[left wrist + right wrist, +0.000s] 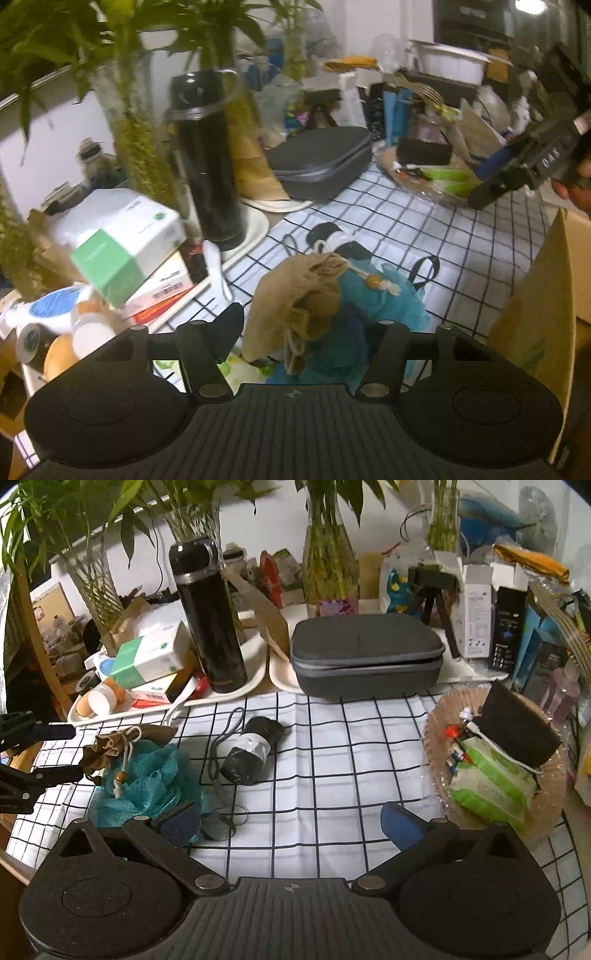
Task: Organize soft objects
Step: 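Grasp the beige burlap drawstring pouch with the left tool and lift it, then grasp the black taped roll with the right tool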
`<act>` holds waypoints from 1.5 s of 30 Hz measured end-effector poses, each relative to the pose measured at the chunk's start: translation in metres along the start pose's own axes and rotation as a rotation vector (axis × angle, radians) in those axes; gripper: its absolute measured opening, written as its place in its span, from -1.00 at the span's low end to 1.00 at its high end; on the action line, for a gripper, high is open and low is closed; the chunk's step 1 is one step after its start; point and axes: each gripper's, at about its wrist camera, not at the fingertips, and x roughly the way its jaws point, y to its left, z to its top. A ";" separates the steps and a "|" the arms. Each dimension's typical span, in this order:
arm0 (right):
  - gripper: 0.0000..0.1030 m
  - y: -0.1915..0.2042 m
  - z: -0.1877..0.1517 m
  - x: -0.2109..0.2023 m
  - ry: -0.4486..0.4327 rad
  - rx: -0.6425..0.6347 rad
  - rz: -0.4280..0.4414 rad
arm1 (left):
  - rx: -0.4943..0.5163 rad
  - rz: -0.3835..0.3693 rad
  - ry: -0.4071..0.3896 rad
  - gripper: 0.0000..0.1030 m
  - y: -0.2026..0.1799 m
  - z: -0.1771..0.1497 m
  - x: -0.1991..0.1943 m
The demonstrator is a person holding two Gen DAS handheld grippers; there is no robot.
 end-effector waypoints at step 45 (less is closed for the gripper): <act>0.77 0.037 0.027 0.108 0.026 -0.186 0.025 | -0.372 0.207 -0.071 -0.77 0.055 -0.006 -0.076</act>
